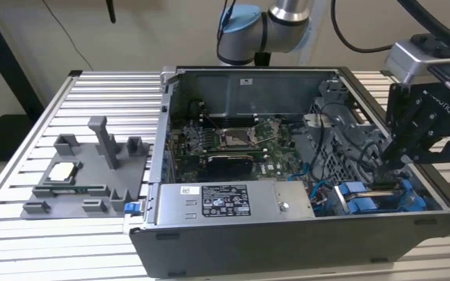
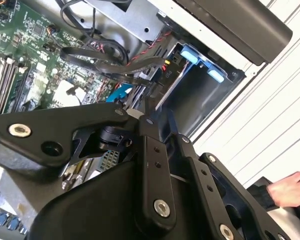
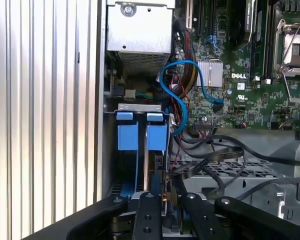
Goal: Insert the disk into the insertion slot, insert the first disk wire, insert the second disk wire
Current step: 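Insert the second disk wire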
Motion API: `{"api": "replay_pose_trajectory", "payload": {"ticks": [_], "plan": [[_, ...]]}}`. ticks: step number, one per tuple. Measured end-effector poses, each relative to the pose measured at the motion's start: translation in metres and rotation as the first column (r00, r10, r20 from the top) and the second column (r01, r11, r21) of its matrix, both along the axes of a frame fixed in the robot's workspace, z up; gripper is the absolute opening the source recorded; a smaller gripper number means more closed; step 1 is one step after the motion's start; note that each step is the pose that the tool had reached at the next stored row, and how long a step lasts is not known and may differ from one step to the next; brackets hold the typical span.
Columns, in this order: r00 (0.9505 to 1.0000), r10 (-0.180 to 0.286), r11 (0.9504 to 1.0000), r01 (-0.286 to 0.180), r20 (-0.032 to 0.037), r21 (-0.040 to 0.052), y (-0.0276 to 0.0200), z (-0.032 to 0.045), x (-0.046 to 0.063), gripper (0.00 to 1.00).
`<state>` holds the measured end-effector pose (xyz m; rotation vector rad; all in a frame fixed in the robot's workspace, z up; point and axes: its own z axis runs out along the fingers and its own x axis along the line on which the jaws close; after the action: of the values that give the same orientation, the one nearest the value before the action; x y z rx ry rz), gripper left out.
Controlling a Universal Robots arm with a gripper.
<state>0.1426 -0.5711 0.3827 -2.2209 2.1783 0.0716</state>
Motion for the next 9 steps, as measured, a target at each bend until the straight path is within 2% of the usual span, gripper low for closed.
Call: {"api": "replay_pose_trajectory", "payload": {"ticks": [3,9], "plan": [[1.0000,0.000,1.0000,0.000,-0.0003,0.0001,0.0000,0.0034,0.0000,0.24],[1.0000,0.000,1.0000,0.000,-0.0003,0.0000,0.0000,0.0047,0.0000,0.24]]}}
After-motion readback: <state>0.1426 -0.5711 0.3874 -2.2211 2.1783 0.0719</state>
